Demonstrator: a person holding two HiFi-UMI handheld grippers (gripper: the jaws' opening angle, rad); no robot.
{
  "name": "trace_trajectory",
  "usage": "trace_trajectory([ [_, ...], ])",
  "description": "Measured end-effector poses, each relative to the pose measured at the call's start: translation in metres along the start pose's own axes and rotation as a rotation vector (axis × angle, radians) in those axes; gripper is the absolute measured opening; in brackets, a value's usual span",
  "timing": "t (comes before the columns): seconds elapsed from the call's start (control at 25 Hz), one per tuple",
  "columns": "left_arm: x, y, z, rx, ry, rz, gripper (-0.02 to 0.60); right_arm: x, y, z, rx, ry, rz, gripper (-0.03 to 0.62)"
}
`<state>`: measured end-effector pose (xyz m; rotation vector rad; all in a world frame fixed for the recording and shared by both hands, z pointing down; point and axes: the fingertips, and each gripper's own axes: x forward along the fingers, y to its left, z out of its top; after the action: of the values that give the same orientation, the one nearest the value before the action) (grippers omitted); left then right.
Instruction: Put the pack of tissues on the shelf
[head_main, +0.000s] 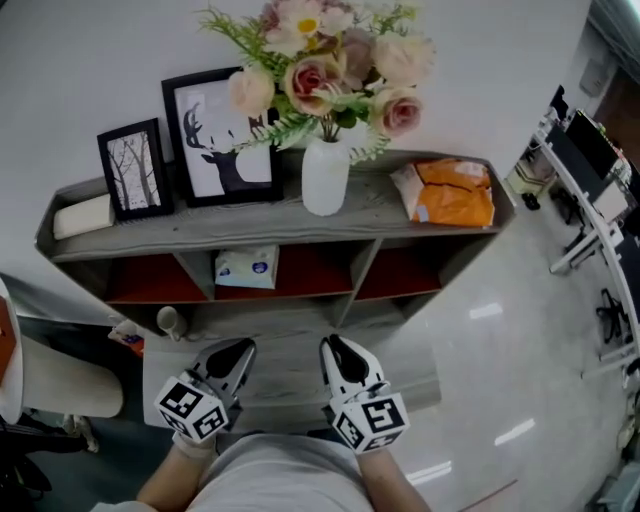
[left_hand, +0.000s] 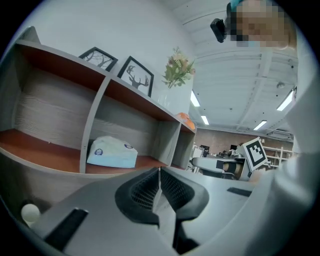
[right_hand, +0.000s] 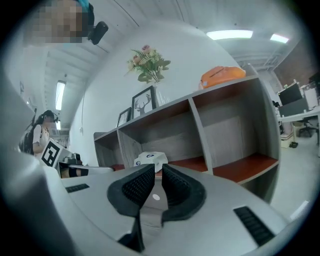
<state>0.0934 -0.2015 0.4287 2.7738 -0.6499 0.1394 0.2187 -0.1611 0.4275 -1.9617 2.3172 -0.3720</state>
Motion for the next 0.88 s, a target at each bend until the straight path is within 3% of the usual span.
trace_trajectory([
  [0.32, 0.01, -0.011, -0.011, -0.009, 0.021, -0.038, 0.025, -0.013, -0.011, -0.015, 0.013, 0.017, -0.043, 0.054],
  [0.88, 0.01, -0.008, -0.019, -0.016, 0.046, -0.029, 0.025, -0.01, -0.001, -0.022, 0.005, 0.03, -0.022, 0.049],
])
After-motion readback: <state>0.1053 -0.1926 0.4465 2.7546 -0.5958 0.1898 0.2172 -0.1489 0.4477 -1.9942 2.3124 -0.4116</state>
